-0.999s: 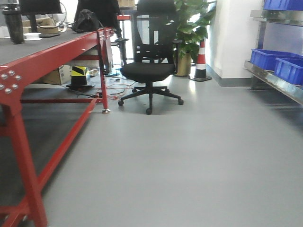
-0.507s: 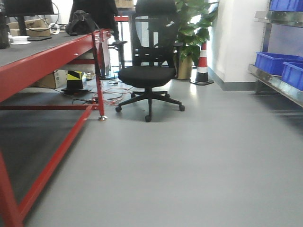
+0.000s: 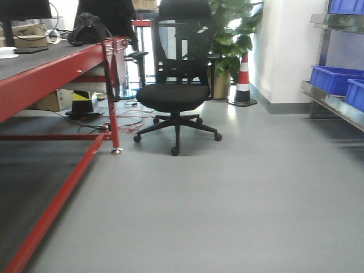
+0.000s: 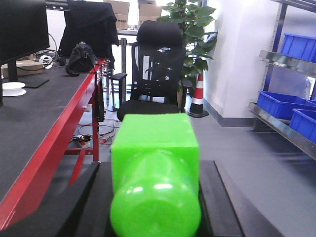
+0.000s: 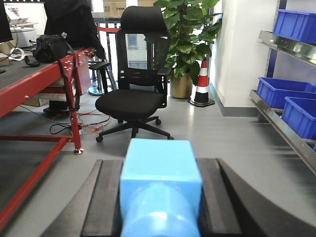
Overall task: Grab block from conveyor and place in blue bin
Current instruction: 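Turn the base toward the steel shelf of blue bins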
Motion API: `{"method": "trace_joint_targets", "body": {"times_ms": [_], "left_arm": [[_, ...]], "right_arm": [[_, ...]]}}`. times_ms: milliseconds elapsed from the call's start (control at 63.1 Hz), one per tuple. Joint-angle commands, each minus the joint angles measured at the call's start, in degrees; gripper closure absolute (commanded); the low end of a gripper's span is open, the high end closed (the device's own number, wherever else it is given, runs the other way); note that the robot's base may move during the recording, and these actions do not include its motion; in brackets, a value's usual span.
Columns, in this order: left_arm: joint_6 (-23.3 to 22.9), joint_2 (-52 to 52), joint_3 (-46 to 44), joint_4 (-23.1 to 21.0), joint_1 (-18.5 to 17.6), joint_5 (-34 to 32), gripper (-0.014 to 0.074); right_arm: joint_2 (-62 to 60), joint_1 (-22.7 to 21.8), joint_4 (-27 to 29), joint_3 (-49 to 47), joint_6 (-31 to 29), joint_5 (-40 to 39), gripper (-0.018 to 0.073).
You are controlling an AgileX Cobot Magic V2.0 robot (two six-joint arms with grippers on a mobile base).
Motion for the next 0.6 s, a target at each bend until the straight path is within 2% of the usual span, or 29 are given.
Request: {"method": "trace_joint_targets", "body": {"times_ms": [0, 587], "left_arm": [[0.0, -0.3, 0.1, 0.0, -0.3, -0.9, 0.0707], [0.0, -0.3, 0.1, 0.0, -0.3, -0.9, 0.0707]], "right_arm": [[-0.3, 0.0, -0.3, 0.0, -0.1, -1.4, 0.0721], [-0.3, 0.0, -0.3, 0.0, -0.1, -1.4, 0.0721]]}}
